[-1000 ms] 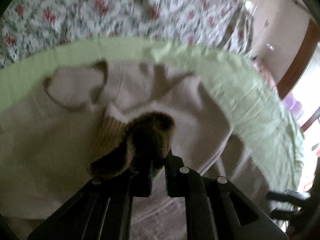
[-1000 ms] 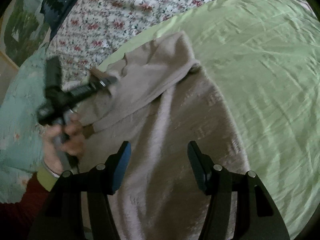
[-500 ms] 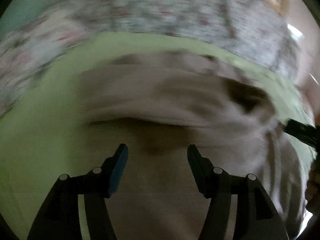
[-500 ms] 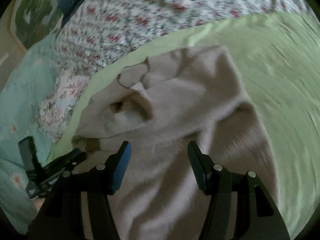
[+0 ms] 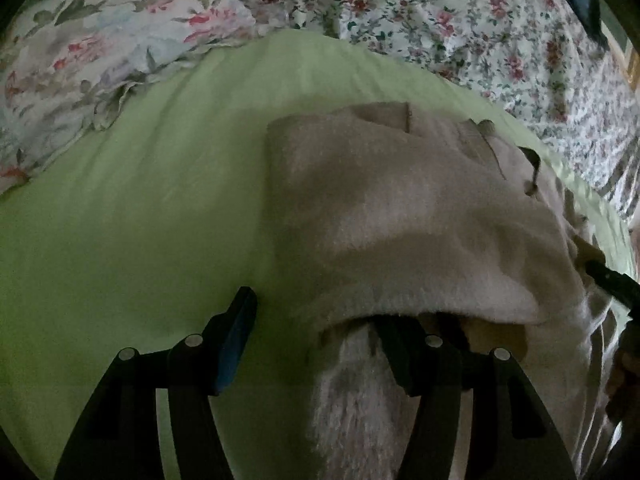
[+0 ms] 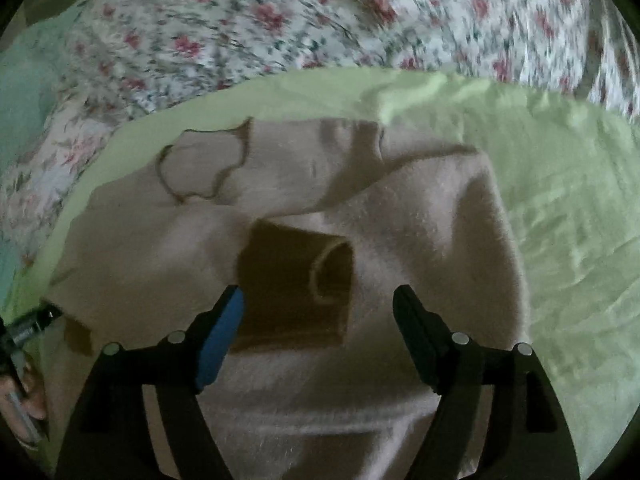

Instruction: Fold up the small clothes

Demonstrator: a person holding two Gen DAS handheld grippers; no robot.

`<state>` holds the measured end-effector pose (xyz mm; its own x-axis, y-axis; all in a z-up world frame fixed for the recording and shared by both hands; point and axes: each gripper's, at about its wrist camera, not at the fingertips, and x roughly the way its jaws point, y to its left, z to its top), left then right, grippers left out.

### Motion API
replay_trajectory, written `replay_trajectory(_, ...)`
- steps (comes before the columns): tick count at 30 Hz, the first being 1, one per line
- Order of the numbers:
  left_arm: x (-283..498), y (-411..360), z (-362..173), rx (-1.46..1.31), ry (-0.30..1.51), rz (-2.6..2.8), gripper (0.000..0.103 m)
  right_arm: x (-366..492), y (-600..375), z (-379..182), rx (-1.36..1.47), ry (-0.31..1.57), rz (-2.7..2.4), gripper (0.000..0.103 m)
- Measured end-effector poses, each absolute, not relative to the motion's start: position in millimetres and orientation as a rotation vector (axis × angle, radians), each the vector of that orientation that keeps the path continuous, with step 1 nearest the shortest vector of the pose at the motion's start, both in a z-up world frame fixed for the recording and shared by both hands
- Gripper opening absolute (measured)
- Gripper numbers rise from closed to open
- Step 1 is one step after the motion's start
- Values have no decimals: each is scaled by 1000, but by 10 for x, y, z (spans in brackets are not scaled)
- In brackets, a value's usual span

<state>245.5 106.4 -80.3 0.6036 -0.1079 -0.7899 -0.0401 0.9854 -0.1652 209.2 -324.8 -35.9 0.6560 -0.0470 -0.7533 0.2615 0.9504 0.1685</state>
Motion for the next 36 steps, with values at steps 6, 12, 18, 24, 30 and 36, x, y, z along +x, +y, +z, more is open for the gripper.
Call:
replay_trajectory(6, 2397, 1066, -780, -151, 906, -16, 50, 2111, -3383, -295, 497, 788, -24, 7)
replay_trajectory(12, 2260, 1052, -746, -189, 895, 11, 24, 1556, -3455, 355, 460, 616, -36, 7)
replay_trajectory(18, 2068, 981, -742, -164, 909, 41, 21, 1650, -3605, -116, 456, 756, -121, 7)
replay_trajectory(24, 2171, 1112, -781, -243, 947, 2, 21, 1654, -3669, -344, 460, 801, -172, 7)
replay_trajectory(30, 2055, 1091, -702, -195, 983, -29, 23, 1583, -3718, -374, 456, 839, -229, 20)
replay_trajectory(36, 1416, 1073, -579, -160, 975, -149, 42, 806, -3655, -32, 484, 746, -210, 50)
